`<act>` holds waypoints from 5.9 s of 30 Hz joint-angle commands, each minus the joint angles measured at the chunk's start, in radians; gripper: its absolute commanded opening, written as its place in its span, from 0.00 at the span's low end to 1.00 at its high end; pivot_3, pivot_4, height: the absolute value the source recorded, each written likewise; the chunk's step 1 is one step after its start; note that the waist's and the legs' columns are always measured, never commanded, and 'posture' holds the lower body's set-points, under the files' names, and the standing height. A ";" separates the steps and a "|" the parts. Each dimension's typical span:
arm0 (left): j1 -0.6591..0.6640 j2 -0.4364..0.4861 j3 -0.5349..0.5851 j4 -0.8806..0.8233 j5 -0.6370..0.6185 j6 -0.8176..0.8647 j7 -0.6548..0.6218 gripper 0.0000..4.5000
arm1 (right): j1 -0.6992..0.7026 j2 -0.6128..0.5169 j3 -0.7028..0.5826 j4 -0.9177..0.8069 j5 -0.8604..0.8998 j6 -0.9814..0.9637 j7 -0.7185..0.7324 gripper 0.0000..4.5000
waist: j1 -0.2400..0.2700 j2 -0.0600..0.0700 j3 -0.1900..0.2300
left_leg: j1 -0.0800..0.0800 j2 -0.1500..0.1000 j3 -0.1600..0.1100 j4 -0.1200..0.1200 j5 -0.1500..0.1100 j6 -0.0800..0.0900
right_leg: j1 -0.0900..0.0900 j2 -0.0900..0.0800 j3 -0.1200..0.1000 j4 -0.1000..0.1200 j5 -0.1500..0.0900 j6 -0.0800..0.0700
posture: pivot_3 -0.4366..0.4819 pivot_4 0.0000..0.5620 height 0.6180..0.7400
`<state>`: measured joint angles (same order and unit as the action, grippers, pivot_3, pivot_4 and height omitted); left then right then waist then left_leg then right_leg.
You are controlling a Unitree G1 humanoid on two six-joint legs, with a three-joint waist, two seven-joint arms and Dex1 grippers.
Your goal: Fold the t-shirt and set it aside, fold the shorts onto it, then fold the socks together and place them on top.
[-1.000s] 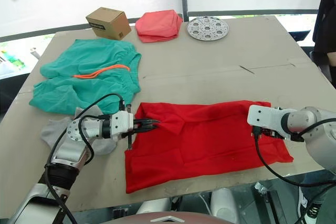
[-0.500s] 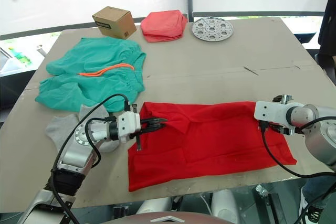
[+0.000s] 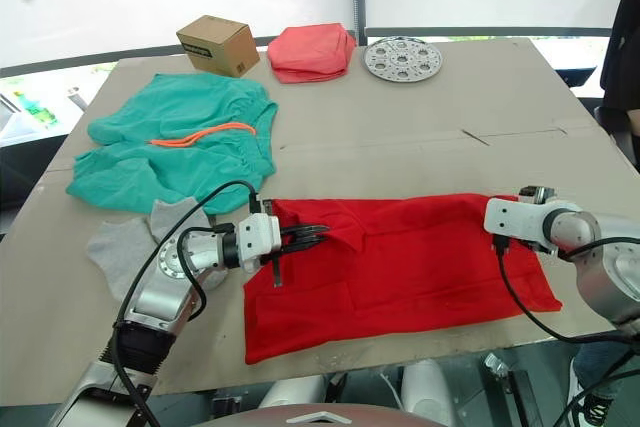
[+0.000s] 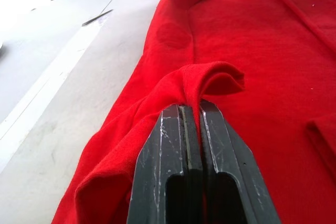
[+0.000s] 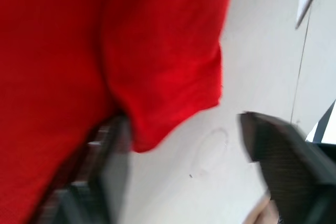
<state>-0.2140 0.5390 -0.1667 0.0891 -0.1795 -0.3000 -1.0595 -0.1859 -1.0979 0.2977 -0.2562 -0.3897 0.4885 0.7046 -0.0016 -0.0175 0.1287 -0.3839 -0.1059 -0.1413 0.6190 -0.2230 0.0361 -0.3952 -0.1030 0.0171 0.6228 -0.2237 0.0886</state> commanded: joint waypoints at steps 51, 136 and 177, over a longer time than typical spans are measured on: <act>-0.048 0.085 0.090 0.035 -0.078 0.105 -0.114 0.00 | 0.016 0.074 -0.261 0.001 0.179 0.175 0.144 0.01 | 0.014 0.004 0.004 | -0.001 0.000 -0.001 -0.001 -0.001 -0.002 | -0.001 0.000 0.000 0.000 0.000 -0.001 | 0.48 0.27 1.00; 0.424 0.248 0.180 -0.093 -0.186 0.053 -0.418 0.98 | 0.952 0.262 -0.841 -0.210 0.471 -0.444 0.253 1.00 | 0.020 0.002 0.008 | 0.002 0.009 0.007 -0.005 -0.008 -0.003 | 0.000 -0.005 0.002 -0.007 -0.006 -0.003 | 0.48 0.27 1.00; 0.573 0.240 0.157 -0.263 -0.078 -0.040 -0.141 0.01 | 0.793 0.220 -0.736 -0.123 0.402 -0.413 0.262 0.01 | 0.018 0.000 0.008 | 0.002 0.009 0.009 -0.004 -0.008 -0.003 | 0.000 -0.004 -0.002 -0.006 -0.006 -0.003 | 0.48 0.27 1.00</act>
<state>0.3573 0.7783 -0.0120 -0.1807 -0.2575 -0.3177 -1.2030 0.6107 -0.8629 -0.4285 -0.3745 0.0107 0.0678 0.9638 0.0160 -0.0175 0.1367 -0.3814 -0.0965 -0.1326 0.6148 -0.2314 0.0330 -0.3950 -0.1072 0.0156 0.6166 -0.2296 0.0853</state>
